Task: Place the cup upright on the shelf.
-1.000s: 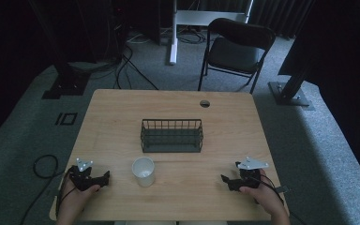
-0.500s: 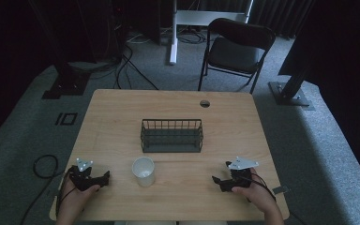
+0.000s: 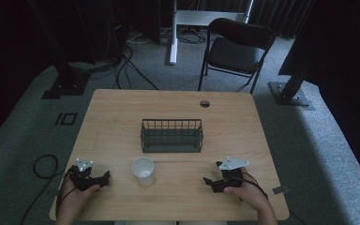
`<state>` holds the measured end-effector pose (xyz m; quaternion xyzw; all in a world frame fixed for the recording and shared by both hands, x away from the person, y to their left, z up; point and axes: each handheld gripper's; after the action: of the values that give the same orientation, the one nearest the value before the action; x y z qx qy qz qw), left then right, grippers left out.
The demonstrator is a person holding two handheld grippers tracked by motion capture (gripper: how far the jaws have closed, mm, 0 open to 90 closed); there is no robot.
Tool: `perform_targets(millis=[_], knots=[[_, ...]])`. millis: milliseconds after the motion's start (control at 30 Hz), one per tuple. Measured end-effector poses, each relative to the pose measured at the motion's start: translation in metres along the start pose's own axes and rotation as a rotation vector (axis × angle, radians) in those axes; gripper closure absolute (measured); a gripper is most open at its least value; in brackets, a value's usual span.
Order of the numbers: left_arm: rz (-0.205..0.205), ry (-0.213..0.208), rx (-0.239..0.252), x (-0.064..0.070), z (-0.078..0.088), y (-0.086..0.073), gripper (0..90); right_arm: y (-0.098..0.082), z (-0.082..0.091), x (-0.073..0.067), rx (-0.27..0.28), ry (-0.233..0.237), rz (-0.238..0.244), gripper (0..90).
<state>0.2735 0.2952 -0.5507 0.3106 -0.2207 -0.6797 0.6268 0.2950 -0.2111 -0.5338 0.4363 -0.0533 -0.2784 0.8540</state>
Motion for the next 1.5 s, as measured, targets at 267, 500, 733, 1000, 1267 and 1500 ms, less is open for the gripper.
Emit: perform_targets(millis=[267, 500, 733, 1000, 1267, 1500], knots=[[0.000, 0.000, 0.000, 0.000, 0.000, 0.000, 2.0, 0.006, -0.007, -0.004, -0.004, 0.021, 0.014, 13.6], [0.000, 0.000, 0.000, 0.000, 0.000, 0.000, 2.0, 0.012, -0.014, -0.012, 0.004, 0.049, 0.031, 13.7], [0.000, 0.000, 0.000, 0.000, 0.000, 0.000, 2.0, 0.022, -0.022, -0.021, 0.008, 0.073, 0.062, 14.0], [0.000, 0.000, 0.000, 0.000, 0.000, 0.000, 2.0, 0.028, -0.031, -0.027, 0.006, 0.099, 0.084, 14.0], [0.000, 0.000, 0.000, 0.000, 0.000, 0.000, 2.0, 0.034, -0.043, -0.035, 0.003, 0.124, 0.099, 14.0], [0.000, 0.000, 0.000, 0.000, 0.000, 0.000, 2.0, 0.041, -0.054, -0.043, -0.011, 0.145, 0.118, 14.0]])
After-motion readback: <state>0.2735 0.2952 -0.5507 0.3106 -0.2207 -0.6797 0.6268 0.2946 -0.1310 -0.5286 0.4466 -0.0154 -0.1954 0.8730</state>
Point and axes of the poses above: each handheld gripper's, and its own axes: z roughly backward along the jaws, y roughly out of its top, x roughly to its right, and after that the axes turned 11 degrees about y, right-handed
